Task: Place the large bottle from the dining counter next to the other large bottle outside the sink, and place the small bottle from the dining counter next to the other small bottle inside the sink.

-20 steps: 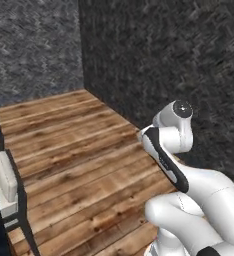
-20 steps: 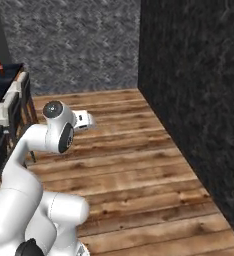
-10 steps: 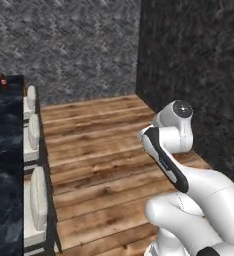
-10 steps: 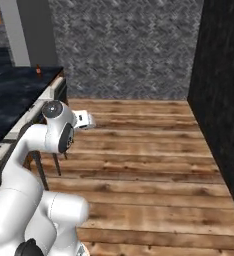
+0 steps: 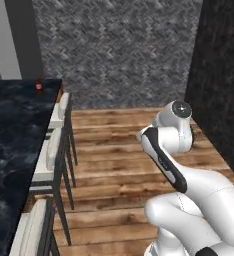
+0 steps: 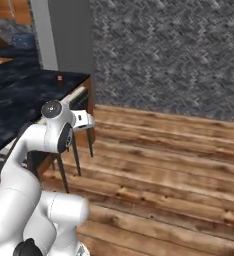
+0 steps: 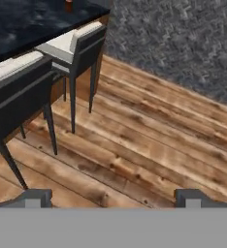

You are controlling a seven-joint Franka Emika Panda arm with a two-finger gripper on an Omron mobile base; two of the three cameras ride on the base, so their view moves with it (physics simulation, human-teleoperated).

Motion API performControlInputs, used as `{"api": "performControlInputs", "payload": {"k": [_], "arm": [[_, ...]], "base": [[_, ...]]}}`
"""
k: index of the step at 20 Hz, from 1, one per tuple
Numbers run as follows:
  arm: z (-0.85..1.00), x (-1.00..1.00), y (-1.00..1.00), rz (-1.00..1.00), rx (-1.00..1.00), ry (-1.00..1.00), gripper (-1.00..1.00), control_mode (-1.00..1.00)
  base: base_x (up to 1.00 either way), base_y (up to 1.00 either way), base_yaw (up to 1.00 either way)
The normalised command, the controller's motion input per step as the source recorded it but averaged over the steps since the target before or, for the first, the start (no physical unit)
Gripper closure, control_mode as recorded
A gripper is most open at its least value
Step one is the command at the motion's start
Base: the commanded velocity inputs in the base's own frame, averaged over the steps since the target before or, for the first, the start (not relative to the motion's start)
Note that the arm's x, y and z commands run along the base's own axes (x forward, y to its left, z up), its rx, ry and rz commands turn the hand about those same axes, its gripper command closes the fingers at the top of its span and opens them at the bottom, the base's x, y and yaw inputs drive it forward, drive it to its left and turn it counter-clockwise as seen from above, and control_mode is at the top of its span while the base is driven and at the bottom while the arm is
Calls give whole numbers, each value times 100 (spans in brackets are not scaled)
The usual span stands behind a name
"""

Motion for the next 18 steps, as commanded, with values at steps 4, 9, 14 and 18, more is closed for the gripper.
{"api": "performControlInputs", "payload": {"k": [4, 9, 14, 18], "arm": [[0, 0, 0, 0, 0, 0, -100, 100], [0, 0, 0, 0, 0, 0, -100, 100], [0, 0, 0, 0, 0, 0, -100, 100], [0, 0, 0, 0, 0, 0, -100, 100]], "base": [[100, -69, 41], [100, -61, 41], [97, -53, 44], [79, -56, 45]]}}
